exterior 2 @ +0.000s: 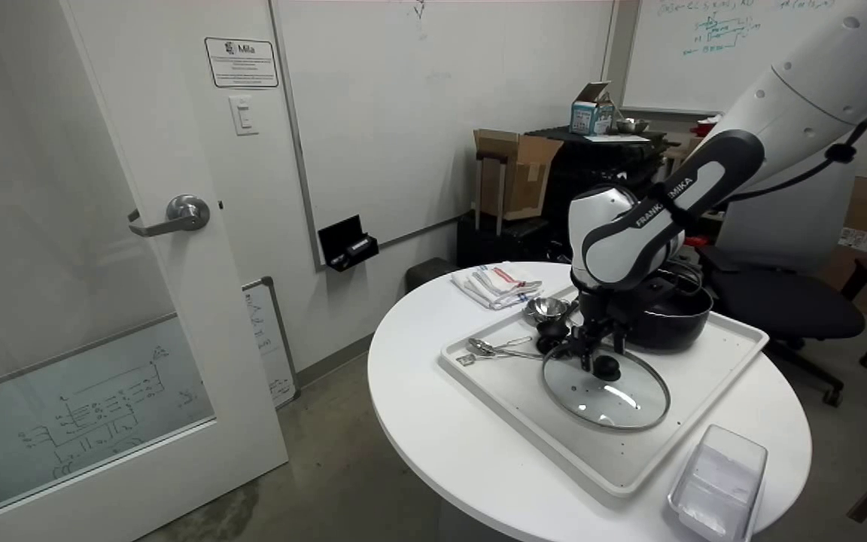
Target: Pick up the lid and cover the pot
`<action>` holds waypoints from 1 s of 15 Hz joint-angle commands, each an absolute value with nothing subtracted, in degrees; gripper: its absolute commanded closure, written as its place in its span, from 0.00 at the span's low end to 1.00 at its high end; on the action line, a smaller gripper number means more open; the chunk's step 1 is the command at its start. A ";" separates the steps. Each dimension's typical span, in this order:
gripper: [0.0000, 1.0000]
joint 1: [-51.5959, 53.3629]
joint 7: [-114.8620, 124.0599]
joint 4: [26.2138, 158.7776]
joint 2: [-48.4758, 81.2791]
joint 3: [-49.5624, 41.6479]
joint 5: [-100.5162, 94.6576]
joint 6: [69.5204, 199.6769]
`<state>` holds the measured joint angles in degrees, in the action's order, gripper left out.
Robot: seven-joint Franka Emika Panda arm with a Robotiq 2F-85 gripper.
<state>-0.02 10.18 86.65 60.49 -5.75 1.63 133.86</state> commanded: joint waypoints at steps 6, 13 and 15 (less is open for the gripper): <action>0.26 0.49 10.26 82.97 63.84 -6.21 -0.26 130.52; 0.67 0.68 10.06 81.88 63.73 -6.21 -0.81 129.65; 0.68 0.68 9.78 81.88 63.47 -6.15 -0.82 129.57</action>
<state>0.17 9.59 83.47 62.51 -5.78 0.41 130.28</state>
